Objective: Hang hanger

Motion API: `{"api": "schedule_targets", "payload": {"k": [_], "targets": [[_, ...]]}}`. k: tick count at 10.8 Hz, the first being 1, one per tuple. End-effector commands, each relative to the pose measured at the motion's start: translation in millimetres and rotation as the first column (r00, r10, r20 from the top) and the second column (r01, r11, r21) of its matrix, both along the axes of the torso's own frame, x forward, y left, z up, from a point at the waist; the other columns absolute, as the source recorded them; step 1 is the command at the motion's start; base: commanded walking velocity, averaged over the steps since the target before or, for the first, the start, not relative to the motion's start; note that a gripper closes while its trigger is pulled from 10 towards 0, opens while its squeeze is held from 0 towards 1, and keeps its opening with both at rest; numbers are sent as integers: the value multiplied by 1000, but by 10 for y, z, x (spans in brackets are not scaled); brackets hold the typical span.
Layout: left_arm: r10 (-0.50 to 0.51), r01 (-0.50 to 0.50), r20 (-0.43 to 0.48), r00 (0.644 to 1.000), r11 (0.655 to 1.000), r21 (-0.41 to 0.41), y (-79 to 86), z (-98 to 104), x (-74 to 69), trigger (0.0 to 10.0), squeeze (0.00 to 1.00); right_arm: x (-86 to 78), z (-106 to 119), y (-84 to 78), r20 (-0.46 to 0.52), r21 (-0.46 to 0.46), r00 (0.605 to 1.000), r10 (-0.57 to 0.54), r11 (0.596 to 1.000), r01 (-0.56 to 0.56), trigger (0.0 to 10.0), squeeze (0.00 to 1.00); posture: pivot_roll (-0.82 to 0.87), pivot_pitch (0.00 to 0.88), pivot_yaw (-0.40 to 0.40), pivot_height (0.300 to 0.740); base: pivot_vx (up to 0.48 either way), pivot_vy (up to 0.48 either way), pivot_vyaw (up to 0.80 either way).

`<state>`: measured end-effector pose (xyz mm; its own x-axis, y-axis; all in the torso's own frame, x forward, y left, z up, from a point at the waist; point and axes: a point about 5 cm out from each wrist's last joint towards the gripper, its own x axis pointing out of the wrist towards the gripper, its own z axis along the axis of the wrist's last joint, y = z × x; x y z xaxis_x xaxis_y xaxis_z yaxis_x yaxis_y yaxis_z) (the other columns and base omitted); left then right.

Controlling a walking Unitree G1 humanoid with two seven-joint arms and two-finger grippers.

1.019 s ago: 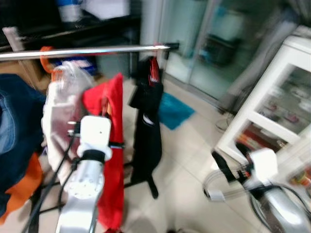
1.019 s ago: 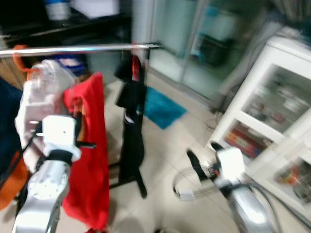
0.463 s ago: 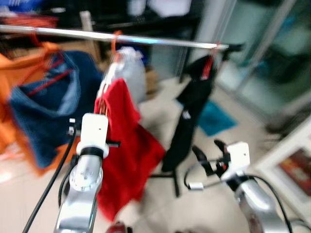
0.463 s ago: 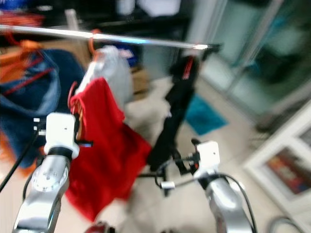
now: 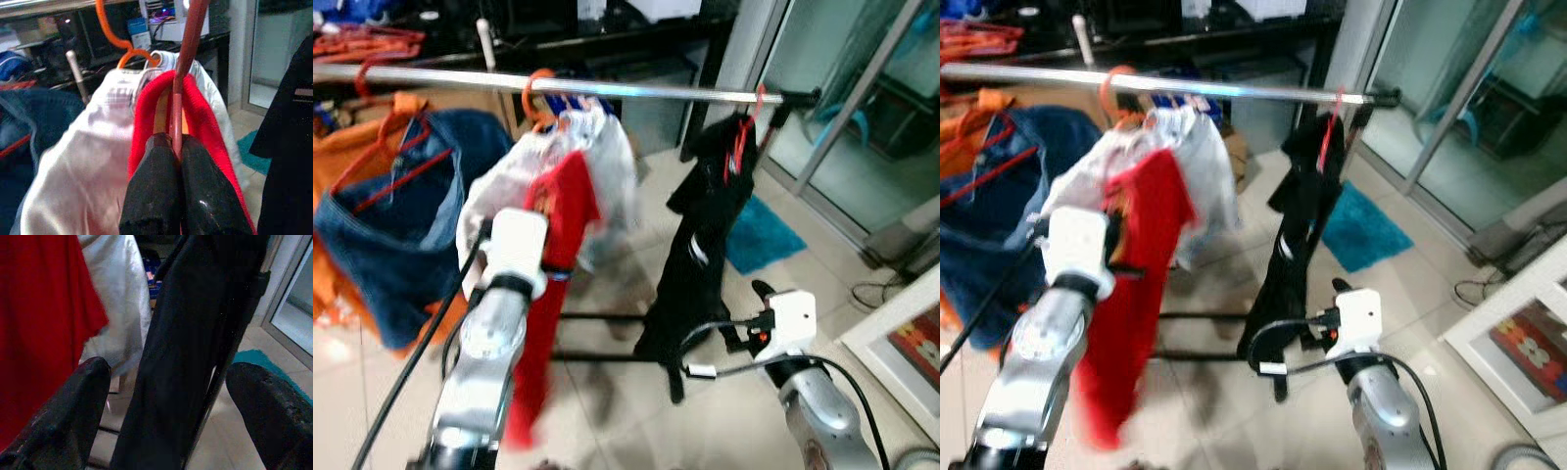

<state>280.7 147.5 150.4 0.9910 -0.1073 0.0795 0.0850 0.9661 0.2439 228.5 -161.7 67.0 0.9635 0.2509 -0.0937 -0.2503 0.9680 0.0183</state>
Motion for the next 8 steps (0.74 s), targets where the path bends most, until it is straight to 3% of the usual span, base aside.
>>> {"api": "schedule_targets", "payload": {"k": [1,2,3,5,6,8], "targets": [[-36,37,51,998,999,-8,-23,93,31,10000,0,-2,38,14,26,-6,1000,-6,1000,6,10000,0,-61,43,-19,740,480,0,-788],[-50,51,43,998,998,-22,-37,80,36,10000,0,-8,26,9,26,-10,1000,-16,1000,17,10000,0,-61,40,-18,740,480,0,-788],[-71,72,37,997,996,-47,-72,76,37,10000,0,-8,34,-6,44,-16,999,-25,1000,26,10000,0,-60,36,-16,740,480,0,0],[-144,145,48,988,989,-21,-157,131,68,10000,0,-4,25,-6,45,-25,998,-33,999,34,10000,0,-57,29,-14,740,480,0,0],[-151,151,66,986,989,4,-185,192,94,10000,0,-11,13,3,42,-21,998,-36,999,37,10000,0,-57,26,-12,740,0,0,0],[-104,110,109,989,993,-43,-197,362,145,10000,0,-43,-26,-5,35,-22,998,-44,999,44,10000,0,-64,19,-6,740,0,0,0]]}}
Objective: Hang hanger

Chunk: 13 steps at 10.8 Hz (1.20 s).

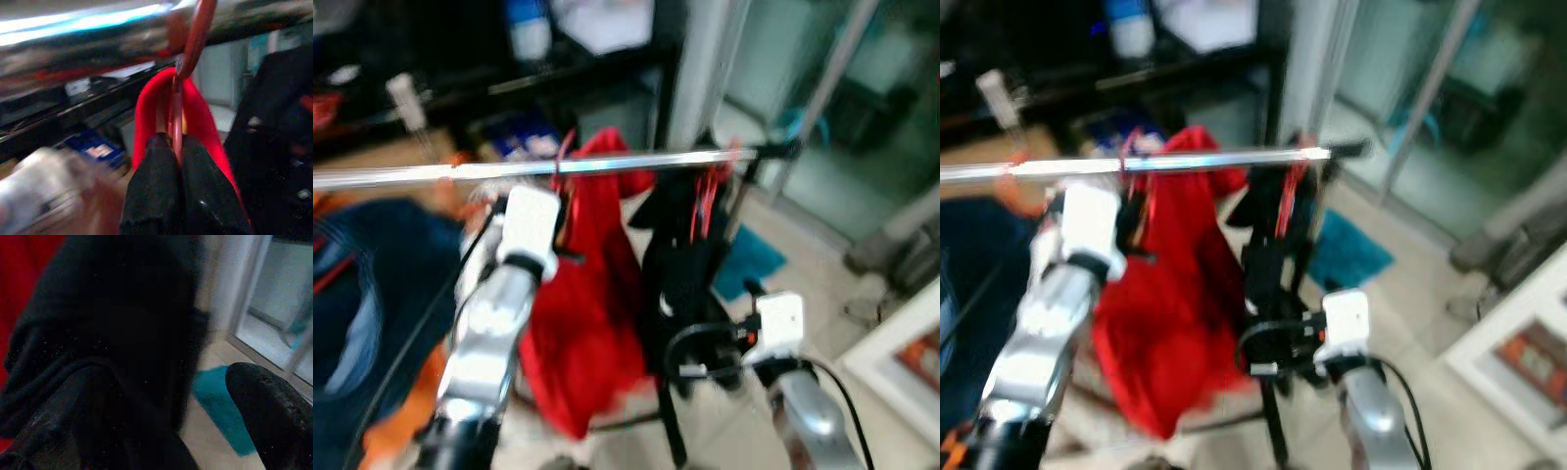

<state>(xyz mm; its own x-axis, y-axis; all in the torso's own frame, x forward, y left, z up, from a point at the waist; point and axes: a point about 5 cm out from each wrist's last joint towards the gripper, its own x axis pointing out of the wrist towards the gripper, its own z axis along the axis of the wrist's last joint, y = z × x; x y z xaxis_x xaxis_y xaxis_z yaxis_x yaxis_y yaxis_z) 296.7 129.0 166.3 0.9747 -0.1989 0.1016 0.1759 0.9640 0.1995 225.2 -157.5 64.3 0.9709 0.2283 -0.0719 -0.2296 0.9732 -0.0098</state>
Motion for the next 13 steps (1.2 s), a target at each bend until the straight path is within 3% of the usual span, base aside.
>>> {"api": "schedule_targets", "payload": {"k": [1,2,5,6,7,8,9,10,11,13], "targets": [[12,-10,110,994,1000,-19,10,267,17,10000,0,-25,-10,-50,2,0,1000,-25,1000,25,10000,0,-66,19,-5,740,0,0,0],[4,-1,88,996,999,-43,19,251,58,10000,0,-33,-20,-47,-1,-2,1000,-22,1000,22,10000,0,-67,19,-5,740,0,0,0],[108,-112,-43,993,986,-120,207,69,211,10000,0,-56,-41,-52,-10,-7,1000,-14,1000,14,10000,0,-76,21,-2,740,0,0,0],[139,-161,-144,980,975,-156,264,-91,242,10000,0,-74,-51,-46,-19,-7,1000,-7,1000,7,10000,0,-81,24,-2,740,0,0,0],[129,-163,-206,970,973,-161,256,-194,253,10000,0,-77,-56,-41,-23,-6,1000,-4,1000,4,10000,0,-81,24,-4,740,0,0,0],[80,-130,-333,940,983,-128,202,-419,310,10000,0,-72,-63,-27,-31,-7,999,7,1000,-7,10000,0,-78,24,-9,740,0,0,0],[65,-133,-378,923,979,-157,215,-499,368,10000,0,-63,-63,-13,-35,-8,999,17,1000,-17,10000,0,-84,27,-12,740,0,0,0],[30,-116,-413,910,976,-184,197,-536,380,10000,0,-70,-62,-15,-38,-6,999,19,1000,-19,10000,0,-90,31,-13,740,0,0,0],[-3,-71,-417,909,984,-162,150,-541,379,10000,0,-91,-64,-25,-44,-7,999,22,1000,-23,10000,0,-97,35,-14,740,0,0,0],[-32,12,-351,936,998,-60,94,-448,422,10000,0,-107,-69,-22,-52,-8,998,24,1000,-24,10000,0,-103,36,-7,740,0,0,0]]}}
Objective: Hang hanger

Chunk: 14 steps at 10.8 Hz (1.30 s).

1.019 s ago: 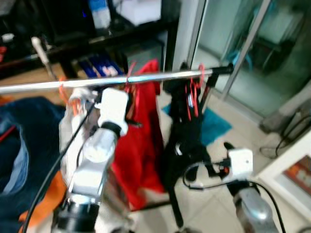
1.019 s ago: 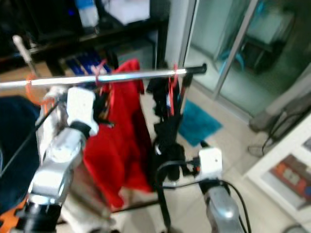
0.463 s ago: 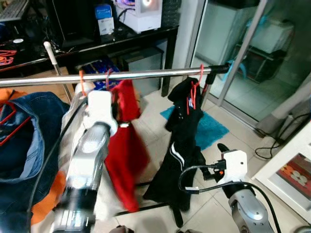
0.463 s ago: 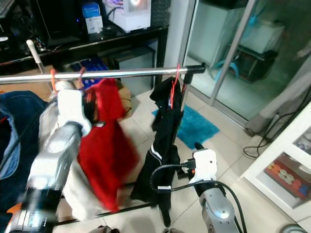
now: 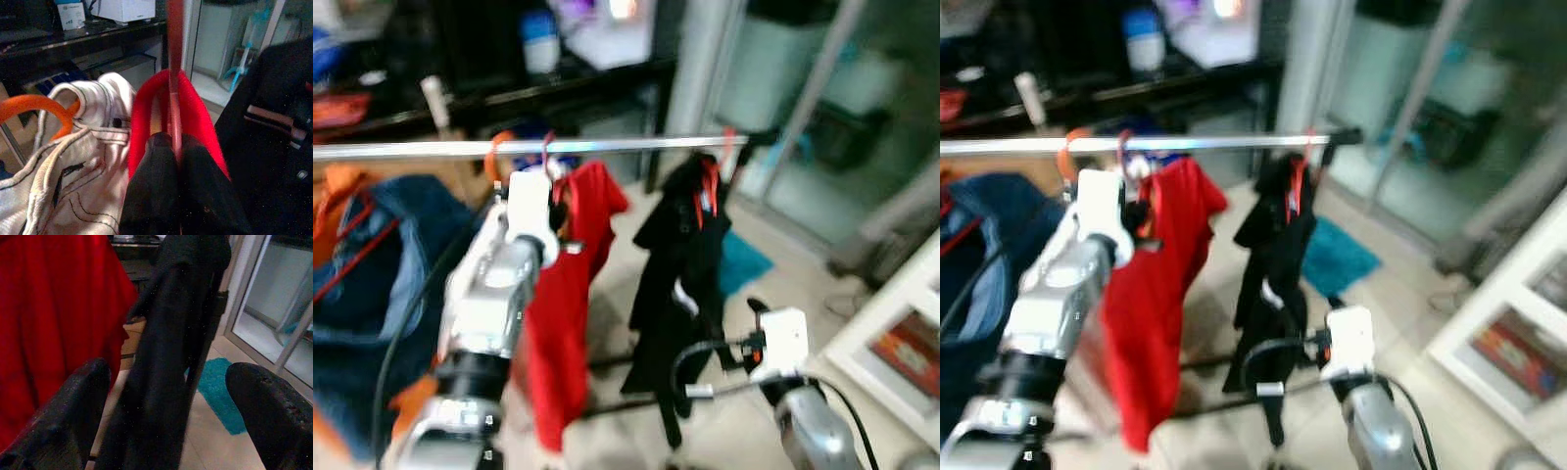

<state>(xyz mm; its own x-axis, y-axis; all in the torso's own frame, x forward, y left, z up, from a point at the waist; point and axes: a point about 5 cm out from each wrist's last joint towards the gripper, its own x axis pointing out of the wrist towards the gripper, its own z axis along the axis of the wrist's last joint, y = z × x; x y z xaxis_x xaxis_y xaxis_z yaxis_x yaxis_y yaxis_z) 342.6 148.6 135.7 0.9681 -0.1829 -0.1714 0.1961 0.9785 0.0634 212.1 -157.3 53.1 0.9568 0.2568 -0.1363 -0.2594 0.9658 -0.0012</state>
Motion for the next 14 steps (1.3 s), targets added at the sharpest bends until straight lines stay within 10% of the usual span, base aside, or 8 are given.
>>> {"api": "schedule_targets", "payload": {"k": [1,2,8,14], "targets": [[-52,54,-41,998,997,47,-97,-107,-4,10000,729,19,40,-14,12,-1,1000,-5,1000,5,10000,0,-105,35,-4,740,0,0,0],[-7,8,-18,1000,999,48,-33,-78,34,10000,1000,11,39,-1,12,-1,1000,-4,1000,5,10000,0,-111,38,3,740,0,0,0],[48,-95,336,940,988,123,-128,500,-65,10000,1000,-28,109,32,44,62,999,22,998,-25,10000,0,-92,56,-2,740,0,0,0],[-138,107,347,928,989,106,-534,430,-448,10000,1000,-93,572,104,122,161,956,266,945,-284,10000,0,-94,37,7,740,0,0,0]]}}
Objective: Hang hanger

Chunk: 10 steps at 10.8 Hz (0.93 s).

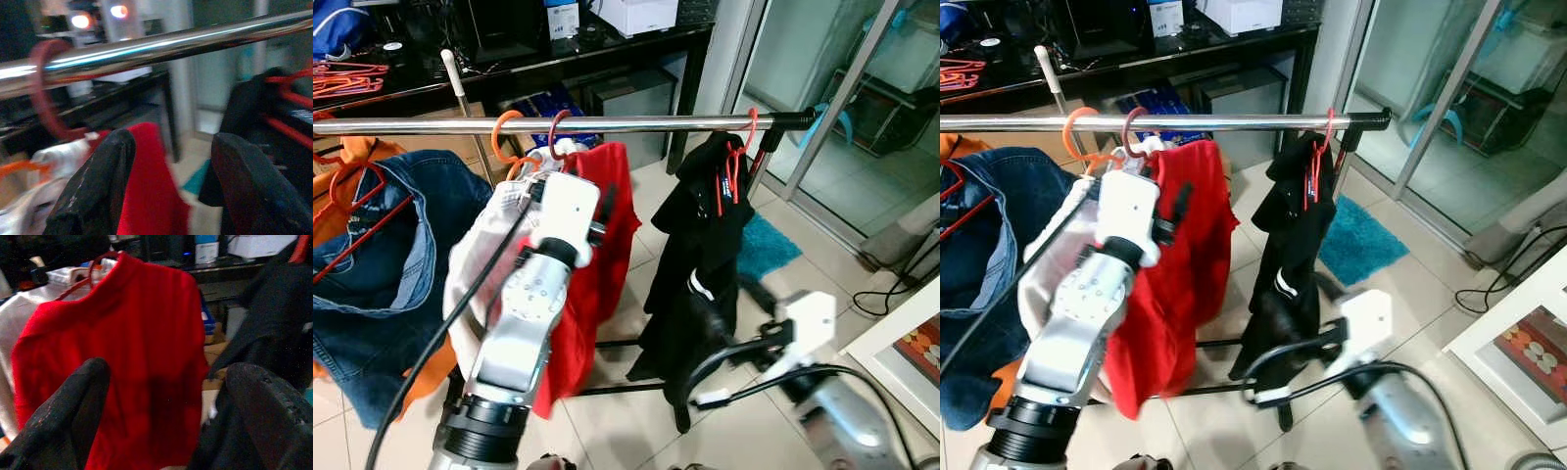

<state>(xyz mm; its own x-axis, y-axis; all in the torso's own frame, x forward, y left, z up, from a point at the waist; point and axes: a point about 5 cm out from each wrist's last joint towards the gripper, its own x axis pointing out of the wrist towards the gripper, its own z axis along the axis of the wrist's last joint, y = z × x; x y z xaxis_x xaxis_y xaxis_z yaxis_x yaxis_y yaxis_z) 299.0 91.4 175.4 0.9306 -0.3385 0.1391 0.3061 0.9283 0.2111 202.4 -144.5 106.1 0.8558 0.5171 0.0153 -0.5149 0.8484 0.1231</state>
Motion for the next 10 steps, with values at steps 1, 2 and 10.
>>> {"api": "schedule_targets", "payload": {"k": [1,2,10], "targets": [[-81,81,6,997,996,-23,-106,42,-34,10000,1000,15,10,21,3,-13,1000,1,1000,-1,10000,0,-93,36,5,740,0,0,0],[-206,204,-43,978,978,-49,-233,-7,-14,10000,1000,127,-45,-55,7,-59,991,-133,989,133,10000,0,-95,30,4,740,0,0,0],[-177,181,61,982,980,-78,-343,-108,-13,10000,0,401,-33,-313,120,-60,863,-490,864,499,10000,0,-143,9,30,740,0,-173,0]]}}
